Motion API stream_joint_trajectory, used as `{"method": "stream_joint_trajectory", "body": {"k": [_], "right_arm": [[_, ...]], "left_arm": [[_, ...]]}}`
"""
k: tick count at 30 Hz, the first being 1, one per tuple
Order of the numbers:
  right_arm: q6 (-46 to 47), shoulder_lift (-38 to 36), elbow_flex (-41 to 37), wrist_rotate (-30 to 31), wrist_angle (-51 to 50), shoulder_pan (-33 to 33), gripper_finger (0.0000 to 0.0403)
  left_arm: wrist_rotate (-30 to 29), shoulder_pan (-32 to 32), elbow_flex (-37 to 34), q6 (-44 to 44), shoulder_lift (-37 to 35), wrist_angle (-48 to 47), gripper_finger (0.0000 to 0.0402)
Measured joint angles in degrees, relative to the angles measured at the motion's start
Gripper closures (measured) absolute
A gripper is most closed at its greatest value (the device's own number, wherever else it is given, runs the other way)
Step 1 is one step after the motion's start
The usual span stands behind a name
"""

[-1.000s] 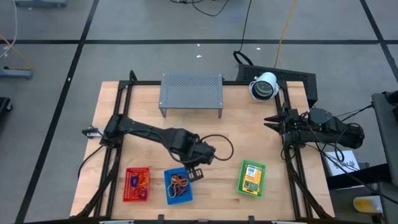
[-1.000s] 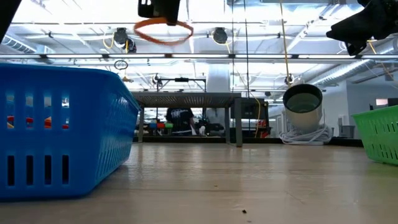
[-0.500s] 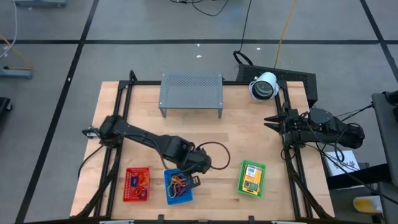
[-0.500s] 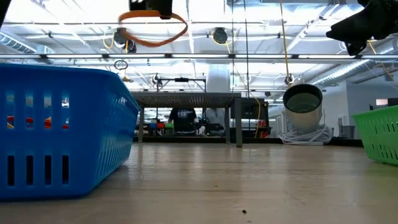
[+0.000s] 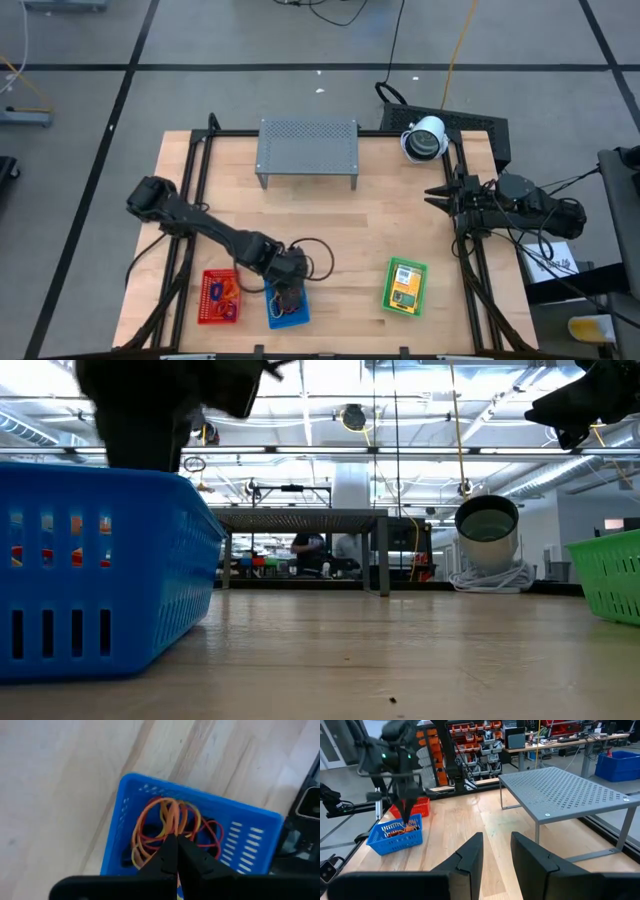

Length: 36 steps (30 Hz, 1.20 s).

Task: Pick & Place Office Desk Supplies
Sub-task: Put the orange rubber band into the blue bin, then put the blue bin on the shelf

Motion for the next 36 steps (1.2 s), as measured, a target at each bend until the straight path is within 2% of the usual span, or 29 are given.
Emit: {"method": "stream_joint_trajectory", "body": {"k": [5,10,13,20,24,33,36], "right_arm": [[0.0,0.0,0.0,0.0,-0.06,0.0,0.0314],[0.0,0.0,0.0,0.0,-0.06,0.0,0.0314],[0.0,0.0,0.0,0.0,-0.04,0.0,0.0314],[0.0,0.0,0.0,0.0,-0.04,-0.02,0.0314],[0.0,0.0,0.0,0.0,-0.04,-0.01,0.0314],[0.0,0.0,0.0,0.0,-0.07,0.0,0.0314],[0.0,0.0,0.0,0.0,0.02,-0.02,0.0314]], "left_arm": [[0.49,-1.28,-7.56,-2.78,-0.01,10.01,0.0401],[-0.67,-1.9,-11.03,-6.38,-0.01,15.02,0.0392],[-0.81,-2.29,-11.29,-4.81,-0.01,15.49,0.0365],[-0.58,-2.33,-11.37,-1.21,-0.01,15.84,0.0262],[1.28,-2.41,-11.31,0.54,-0.01,18.12,0.0219],[-1.75,-2.65,-9.2,6.6,-2.13,16.54,0.0176],[-3.44,-2.65,-7.72,8.92,-3.58,11.83,0.017]]}}
